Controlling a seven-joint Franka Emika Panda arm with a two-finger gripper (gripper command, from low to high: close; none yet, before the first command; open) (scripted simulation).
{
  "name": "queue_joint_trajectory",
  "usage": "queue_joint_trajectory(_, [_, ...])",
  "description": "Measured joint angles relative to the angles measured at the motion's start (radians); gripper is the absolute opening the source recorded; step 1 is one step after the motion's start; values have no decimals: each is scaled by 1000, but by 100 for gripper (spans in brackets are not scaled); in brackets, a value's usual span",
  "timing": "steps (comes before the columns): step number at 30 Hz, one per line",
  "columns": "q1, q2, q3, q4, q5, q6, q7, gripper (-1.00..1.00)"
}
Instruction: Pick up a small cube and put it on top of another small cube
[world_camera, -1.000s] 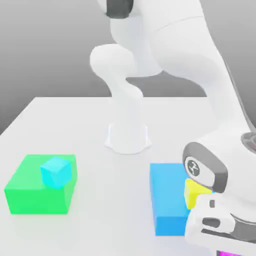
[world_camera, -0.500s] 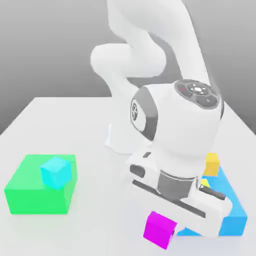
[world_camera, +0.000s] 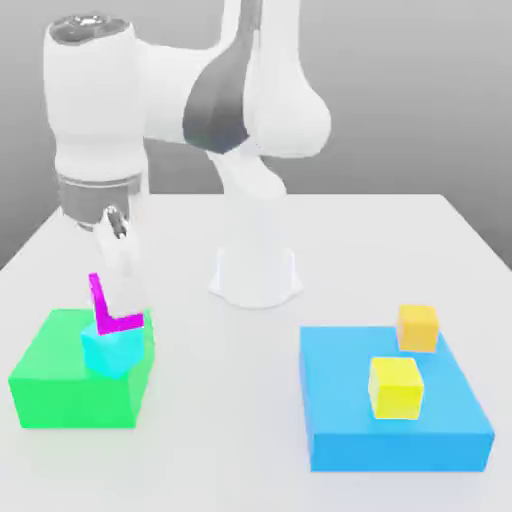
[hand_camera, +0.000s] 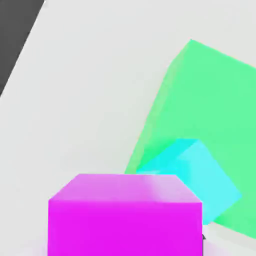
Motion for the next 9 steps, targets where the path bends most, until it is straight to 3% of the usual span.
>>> queue_joint_trajectory(5, [-13,90,-25,-68,23,167,-10,-100])
queue_joint_trajectory(6, [-13,113,-26,-76,25,198,-11,100])
queue_joint_trajectory(9, [-13,113,-26,-76,25,198,-11,100])
